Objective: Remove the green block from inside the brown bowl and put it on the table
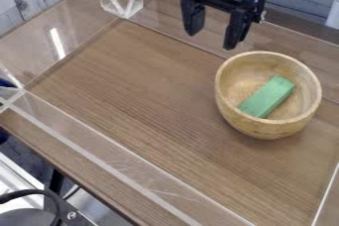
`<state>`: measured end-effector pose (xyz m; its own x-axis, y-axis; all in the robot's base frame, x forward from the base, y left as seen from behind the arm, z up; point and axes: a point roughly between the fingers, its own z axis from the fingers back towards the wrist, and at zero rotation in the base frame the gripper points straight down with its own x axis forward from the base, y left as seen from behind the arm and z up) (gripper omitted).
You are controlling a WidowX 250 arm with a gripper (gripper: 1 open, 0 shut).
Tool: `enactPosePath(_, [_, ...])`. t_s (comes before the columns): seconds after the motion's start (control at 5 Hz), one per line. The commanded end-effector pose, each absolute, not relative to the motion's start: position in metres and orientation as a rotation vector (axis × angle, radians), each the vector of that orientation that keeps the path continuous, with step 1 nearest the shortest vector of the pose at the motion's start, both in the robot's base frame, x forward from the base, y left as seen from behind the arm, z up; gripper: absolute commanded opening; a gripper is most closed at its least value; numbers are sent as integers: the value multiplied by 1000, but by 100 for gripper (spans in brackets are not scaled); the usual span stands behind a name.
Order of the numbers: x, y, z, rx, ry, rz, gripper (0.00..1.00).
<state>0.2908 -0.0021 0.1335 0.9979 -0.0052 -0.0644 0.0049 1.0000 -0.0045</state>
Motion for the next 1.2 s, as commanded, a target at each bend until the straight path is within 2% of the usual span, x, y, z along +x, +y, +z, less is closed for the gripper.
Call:
enactPosePath(0.0, [296,-16,130,-4,59,-152,100])
enactPosePath(0.4, [308,-46,118,-3,37,-380,100])
enactPosePath(1.0, [325,-67,88,6,40,-488,100])
